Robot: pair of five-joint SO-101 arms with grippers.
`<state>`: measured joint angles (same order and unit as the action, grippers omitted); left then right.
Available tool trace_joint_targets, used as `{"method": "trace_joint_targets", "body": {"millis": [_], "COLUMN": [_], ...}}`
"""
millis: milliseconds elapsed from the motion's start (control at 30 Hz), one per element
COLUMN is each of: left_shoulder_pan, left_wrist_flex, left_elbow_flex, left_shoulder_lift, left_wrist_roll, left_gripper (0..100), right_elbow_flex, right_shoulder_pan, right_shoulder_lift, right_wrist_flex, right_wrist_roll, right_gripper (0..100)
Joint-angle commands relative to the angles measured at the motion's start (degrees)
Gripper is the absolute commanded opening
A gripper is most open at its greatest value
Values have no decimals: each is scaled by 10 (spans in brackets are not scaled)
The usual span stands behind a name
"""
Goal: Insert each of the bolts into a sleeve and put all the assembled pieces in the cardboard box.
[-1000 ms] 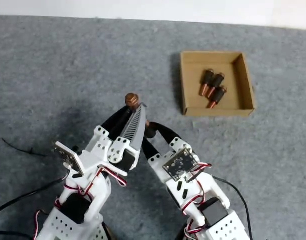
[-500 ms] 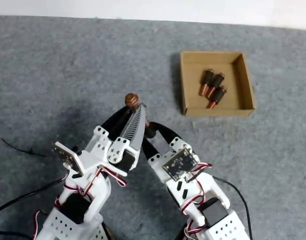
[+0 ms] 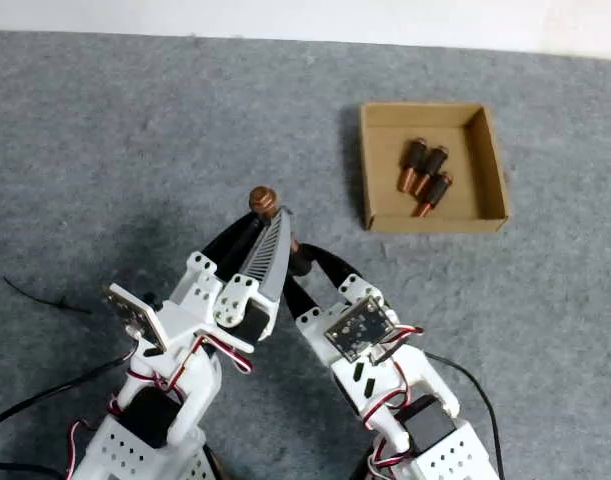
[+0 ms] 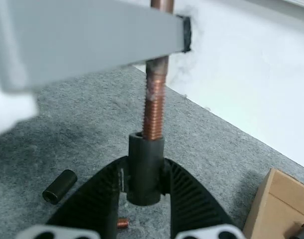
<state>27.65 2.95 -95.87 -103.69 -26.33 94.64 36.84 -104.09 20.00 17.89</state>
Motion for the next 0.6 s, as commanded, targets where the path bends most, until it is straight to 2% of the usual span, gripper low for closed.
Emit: {"method": "trace_joint_targets", "body": {"millis": [0,233,400,567], "left_shoulder_pan": [-4,-5,-10,-75], "left_wrist_flex": [3,3,1,1], "left_elbow_flex": [-13,-12,-10,29], "left_shoulder_lift": [-7,-7,-7,-7], "left_wrist_roll": [-5,-5,-5,-5], "left_gripper": [5,5,5,5], "right_elbow_flex": [-58,-55,-54,-51], "right_shoulder_pan": [-29,-49,-9,-2], "right_shoulder_lift": [-9,-9,-9,-8], "right_wrist_flex": [-22,-22,-22,-23], "right_wrist_roll": [-5,-5,-6,-6], "right_gripper": [5,5,5,5]}}
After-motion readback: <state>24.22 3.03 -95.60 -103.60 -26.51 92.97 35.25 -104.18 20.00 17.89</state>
